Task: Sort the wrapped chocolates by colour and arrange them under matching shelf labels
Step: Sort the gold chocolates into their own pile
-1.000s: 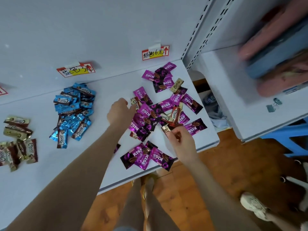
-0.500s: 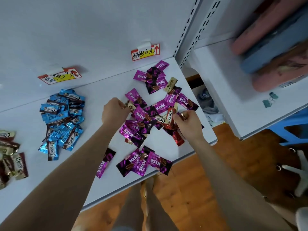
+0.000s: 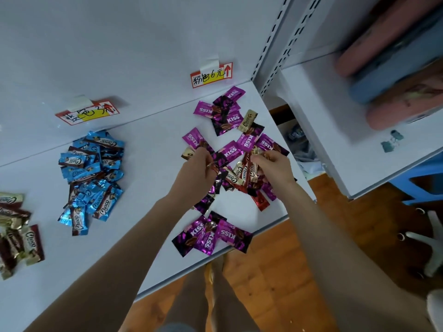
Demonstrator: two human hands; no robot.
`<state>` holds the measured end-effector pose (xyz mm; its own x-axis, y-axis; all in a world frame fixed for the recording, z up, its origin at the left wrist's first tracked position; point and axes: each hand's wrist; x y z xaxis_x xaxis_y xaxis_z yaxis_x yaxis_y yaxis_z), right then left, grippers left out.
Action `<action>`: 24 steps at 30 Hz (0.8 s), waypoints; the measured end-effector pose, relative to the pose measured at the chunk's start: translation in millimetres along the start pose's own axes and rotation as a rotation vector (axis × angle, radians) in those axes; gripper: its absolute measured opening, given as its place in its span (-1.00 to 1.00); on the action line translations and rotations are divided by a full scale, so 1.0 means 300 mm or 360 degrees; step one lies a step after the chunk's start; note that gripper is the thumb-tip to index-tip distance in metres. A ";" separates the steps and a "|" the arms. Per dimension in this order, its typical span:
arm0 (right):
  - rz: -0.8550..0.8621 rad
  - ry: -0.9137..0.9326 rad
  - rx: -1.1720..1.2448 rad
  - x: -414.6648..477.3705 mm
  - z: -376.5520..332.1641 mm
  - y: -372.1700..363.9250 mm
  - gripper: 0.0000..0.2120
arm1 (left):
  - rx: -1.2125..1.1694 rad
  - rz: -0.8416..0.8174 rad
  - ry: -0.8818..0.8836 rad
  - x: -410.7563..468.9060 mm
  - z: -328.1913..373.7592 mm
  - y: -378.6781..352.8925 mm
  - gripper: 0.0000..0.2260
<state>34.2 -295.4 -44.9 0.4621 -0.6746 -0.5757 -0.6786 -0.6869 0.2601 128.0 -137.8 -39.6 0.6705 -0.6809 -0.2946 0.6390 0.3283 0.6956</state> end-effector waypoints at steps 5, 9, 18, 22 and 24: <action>0.0095 -0.0029 0.0192 -0.046 0.021 0.073 -0.79 | 0.0680 -0.0160 -0.0346 0.048 0.051 -0.074 -0.75; 0.0155 -0.0004 0.0084 -0.056 0.038 0.114 -0.83 | 0.1112 -0.0354 -0.0424 0.072 0.072 -0.118 -0.72; 0.0004 0.0170 -0.0364 0.003 0.023 0.081 -0.69 | 0.0919 -0.0345 -0.0321 0.040 0.069 -0.094 -0.74; -0.0114 0.0162 -0.0709 0.067 -0.004 0.017 -0.65 | 0.0454 -0.0029 -0.0107 0.007 0.066 -0.056 -0.81; -0.0121 0.0182 -0.0867 0.089 -0.014 -0.011 -0.65 | 0.0243 0.0121 0.0033 -0.013 0.068 -0.039 -0.84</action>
<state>51.3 -312.3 -57.8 0.5777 -0.6217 -0.5288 -0.2621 -0.7549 0.6012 110.3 -152.4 -33.2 0.7236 -0.6436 -0.2494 0.5223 0.2742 0.8075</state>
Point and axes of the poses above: each hand's wrist, its own x-axis towards the middle knuckle, its own y-axis out of the back of the hand, z = x × y, and after that the axes turned 8 degrees about x, right-handed
